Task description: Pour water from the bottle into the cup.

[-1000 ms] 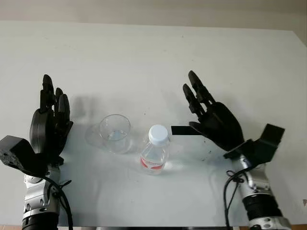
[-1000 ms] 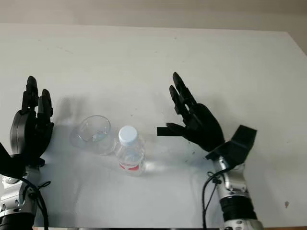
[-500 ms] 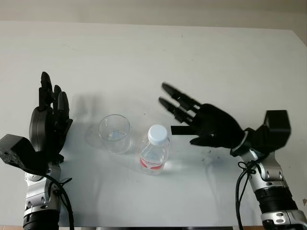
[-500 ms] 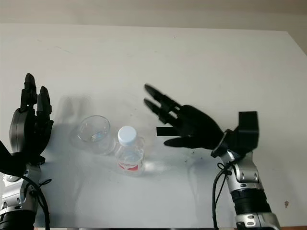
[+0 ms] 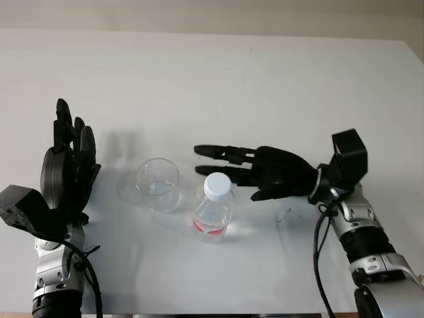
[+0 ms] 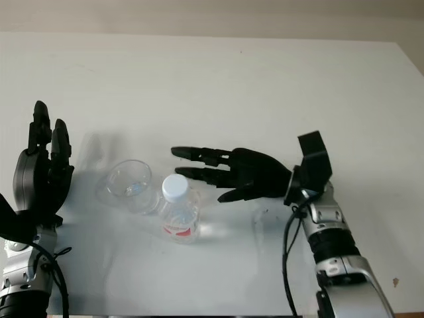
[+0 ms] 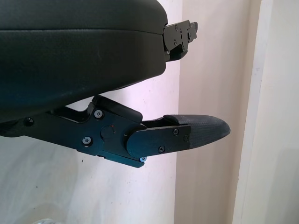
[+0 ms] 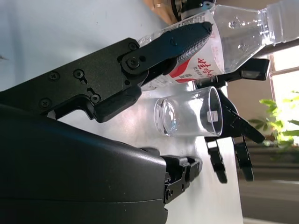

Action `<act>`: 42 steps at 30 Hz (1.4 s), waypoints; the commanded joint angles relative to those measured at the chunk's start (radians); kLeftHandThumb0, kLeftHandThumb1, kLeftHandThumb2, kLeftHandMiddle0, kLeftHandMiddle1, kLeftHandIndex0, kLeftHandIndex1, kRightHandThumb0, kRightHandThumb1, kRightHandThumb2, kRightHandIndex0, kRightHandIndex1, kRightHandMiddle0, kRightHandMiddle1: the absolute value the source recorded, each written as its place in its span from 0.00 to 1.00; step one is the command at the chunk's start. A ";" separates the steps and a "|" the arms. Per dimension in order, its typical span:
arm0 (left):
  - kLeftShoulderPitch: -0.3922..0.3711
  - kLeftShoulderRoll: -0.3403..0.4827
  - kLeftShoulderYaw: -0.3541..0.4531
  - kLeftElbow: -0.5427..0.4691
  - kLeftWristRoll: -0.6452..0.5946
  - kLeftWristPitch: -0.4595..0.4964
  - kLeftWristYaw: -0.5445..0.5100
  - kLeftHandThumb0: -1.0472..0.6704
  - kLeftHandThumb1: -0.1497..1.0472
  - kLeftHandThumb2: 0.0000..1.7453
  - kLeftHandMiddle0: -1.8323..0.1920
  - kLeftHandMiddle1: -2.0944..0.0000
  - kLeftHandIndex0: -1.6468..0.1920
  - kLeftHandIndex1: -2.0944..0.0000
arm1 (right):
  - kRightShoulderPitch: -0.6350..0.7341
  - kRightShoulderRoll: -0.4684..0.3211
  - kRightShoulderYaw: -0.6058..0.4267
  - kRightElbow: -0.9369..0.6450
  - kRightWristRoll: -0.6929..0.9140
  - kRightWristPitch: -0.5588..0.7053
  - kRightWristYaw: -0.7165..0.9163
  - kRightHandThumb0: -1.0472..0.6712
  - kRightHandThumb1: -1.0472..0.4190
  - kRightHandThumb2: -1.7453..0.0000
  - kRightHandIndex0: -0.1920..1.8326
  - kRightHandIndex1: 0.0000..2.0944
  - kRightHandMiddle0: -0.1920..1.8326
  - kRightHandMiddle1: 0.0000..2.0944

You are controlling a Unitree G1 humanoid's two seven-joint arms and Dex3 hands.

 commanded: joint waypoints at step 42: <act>-0.019 0.035 0.007 -0.036 0.000 0.022 0.003 0.19 1.00 0.28 1.00 0.98 1.00 0.99 | -0.252 0.101 0.020 0.439 -0.109 -0.120 0.331 0.15 0.12 0.97 0.37 0.10 0.29 0.12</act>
